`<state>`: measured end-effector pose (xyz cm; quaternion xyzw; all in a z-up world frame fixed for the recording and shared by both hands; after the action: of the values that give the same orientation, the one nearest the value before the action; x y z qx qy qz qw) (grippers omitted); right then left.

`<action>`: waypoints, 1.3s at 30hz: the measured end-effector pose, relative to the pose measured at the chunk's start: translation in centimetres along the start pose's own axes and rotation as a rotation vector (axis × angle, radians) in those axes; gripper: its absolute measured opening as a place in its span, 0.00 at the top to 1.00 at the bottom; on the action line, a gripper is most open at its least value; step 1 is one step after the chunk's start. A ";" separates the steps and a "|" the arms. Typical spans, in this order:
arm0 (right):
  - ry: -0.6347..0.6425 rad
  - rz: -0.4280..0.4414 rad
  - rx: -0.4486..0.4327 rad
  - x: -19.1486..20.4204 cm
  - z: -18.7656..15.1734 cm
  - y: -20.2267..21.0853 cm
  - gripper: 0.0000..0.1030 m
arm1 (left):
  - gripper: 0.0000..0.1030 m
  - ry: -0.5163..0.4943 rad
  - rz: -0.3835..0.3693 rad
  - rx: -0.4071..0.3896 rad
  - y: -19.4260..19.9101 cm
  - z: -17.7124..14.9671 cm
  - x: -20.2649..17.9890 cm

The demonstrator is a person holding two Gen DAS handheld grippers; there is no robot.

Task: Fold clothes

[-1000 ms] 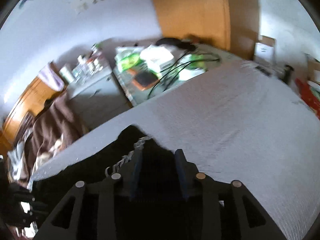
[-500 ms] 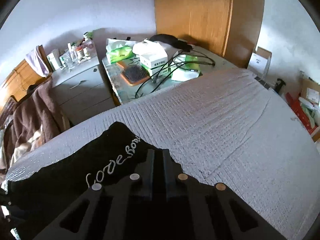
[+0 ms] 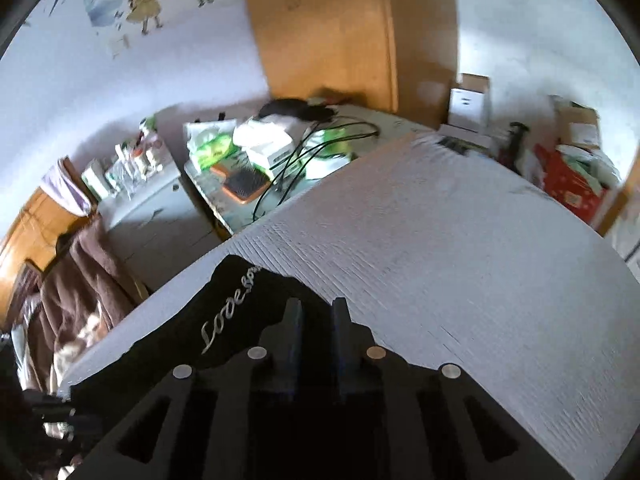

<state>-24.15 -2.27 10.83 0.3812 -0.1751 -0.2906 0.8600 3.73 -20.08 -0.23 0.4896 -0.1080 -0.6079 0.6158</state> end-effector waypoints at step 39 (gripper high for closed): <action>-0.180 -0.177 -0.018 1.7 -16.6 10.9 0.77 | 0.85 -0.148 0.087 -0.026 -5.6 13.0 -4.5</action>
<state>-10.21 11.77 8.51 0.3597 -0.2148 -0.3999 0.8152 -10.41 -21.11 4.20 0.4301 -0.1665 -0.6166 0.6380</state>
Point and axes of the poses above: each gripper's, at about its wrist camera, not at the fingertips, and y roughly against the way its jaws point, x to its left, z to its top, the point moved 3 cm from there along -y, roughly the way its jaws point, and after that the axes turned 7 degrees about y, right-handed, at the moved point
